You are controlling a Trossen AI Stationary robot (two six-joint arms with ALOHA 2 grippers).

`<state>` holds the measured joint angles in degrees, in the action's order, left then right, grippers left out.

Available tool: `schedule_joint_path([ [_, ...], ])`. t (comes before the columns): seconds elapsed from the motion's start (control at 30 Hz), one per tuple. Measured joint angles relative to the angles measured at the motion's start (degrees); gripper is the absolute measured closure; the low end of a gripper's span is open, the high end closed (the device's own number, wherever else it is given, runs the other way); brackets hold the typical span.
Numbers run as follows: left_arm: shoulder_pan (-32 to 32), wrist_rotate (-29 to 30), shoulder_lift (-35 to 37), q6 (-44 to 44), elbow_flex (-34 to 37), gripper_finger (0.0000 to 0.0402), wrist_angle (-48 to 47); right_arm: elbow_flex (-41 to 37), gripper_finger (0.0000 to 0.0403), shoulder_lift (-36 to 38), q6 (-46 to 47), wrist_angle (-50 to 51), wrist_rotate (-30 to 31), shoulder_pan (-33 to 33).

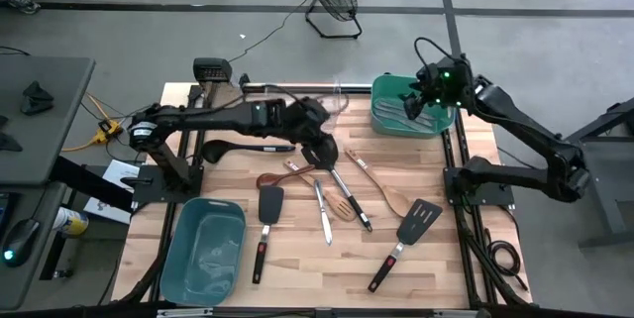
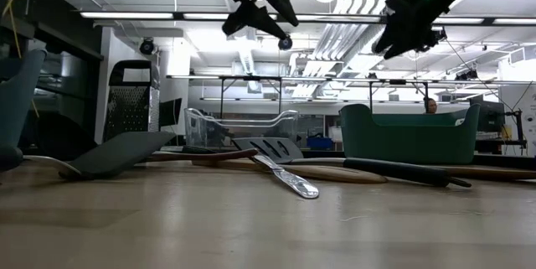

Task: Pick & Place Kitchen Items
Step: Put the dinner knife into the green bin

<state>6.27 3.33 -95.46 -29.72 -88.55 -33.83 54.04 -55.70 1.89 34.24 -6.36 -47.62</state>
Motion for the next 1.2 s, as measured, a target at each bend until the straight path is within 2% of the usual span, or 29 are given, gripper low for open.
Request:
schedule_joint_path([
  [0.23, -4.6, 0.1, -1.4, 28.8, 0.0, 0.0245, -1.9, 0.0, 0.0170, 2.5, 0.0, 0.9, -4.6, 0.0],
  [0.43, -6.6, -0.6, -5.2, 46.1, 0.0, 0.0245, -3.3, 0.0, 0.0170, 3.2, 0.0, 3.3, -4.6, 0.0],
  [0.6, -7.1, -1.7, -8.8, 56.3, 0.0, 0.0245, -4.1, 0.0, 0.0170, 3.5, -0.5, 4.2, -4.5, 0.0],
  [0.87, -7.0, -5.9, -12.8, 66.0, 0.0, 0.0241, -5.5, 0.0, 0.0170, 3.5, -0.6, 5.0, -4.1, 0.0],
  [0.97, -7.6, -7.3, -14.3, 71.7, -0.1, 0.0222, -5.7, 0.0, 0.0170, 3.5, -0.6, 5.4, -3.6, 0.0],
  [1.2, -9.2, -6.4, -17.9, 84.1, 0.0, 0.0143, -6.9, 0.0, 0.0170, 3.4, 0.0, 5.5, -3.6, 0.0],
])
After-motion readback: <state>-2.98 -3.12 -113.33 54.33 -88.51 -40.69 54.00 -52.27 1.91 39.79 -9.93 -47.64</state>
